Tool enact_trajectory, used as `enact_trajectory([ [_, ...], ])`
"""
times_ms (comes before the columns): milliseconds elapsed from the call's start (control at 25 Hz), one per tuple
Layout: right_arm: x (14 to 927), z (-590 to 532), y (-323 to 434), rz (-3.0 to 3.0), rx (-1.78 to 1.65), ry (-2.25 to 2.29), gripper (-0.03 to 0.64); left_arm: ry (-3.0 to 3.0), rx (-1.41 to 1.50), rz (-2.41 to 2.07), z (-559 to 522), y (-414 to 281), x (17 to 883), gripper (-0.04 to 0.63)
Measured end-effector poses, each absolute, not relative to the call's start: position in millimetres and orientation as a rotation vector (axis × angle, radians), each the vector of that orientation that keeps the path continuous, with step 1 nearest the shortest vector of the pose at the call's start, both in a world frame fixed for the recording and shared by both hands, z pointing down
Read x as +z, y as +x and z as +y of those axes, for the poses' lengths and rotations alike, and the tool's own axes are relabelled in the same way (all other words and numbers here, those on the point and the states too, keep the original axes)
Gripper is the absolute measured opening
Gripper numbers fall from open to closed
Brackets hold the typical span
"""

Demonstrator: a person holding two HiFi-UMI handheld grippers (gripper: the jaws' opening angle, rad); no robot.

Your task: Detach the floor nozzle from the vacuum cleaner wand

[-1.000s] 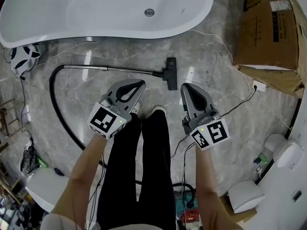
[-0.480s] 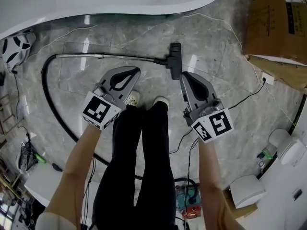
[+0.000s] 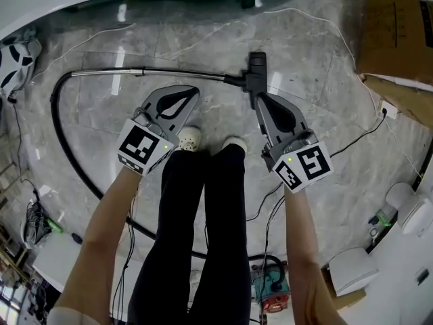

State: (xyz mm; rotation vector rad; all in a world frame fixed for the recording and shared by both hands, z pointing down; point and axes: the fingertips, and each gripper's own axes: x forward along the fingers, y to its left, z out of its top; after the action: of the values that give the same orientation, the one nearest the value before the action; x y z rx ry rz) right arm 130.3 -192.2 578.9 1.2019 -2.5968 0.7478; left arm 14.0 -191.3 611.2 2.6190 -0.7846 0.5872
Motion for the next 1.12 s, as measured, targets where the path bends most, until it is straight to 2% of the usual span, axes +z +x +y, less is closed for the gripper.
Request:
enact_trajectory([
  [520,739,-213,115,-2.389,0.662,1.038,0.017,2.582,0.987,-0.644,-194,5,766,0.017],
  [560,747,-213,114,-2.379,0.643,1.022,0.018,2.575,1.016,-0.624,-193,6,777,0.031],
  [680,770,-212,107,-2.354,0.558,0.93,0.034,2.555,1.084,-0.573,-193,13,805,0.145],
  [800,794,-209,104,-2.321,0.504,0.846,0.168,2.545,1.162,-0.531,-193,19,829,0.212],
  [840,801,-209,104,-2.315,0.501,0.835,0.198,2.543,1.194,-0.518,-192,19,837,0.229],
  [920,813,-209,106,-2.314,0.495,0.826,0.218,2.545,1.249,-0.5,-193,18,851,0.252],
  [1120,834,-214,117,-2.328,0.421,0.788,0.221,2.596,1.33,-0.466,-199,16,876,0.279],
])
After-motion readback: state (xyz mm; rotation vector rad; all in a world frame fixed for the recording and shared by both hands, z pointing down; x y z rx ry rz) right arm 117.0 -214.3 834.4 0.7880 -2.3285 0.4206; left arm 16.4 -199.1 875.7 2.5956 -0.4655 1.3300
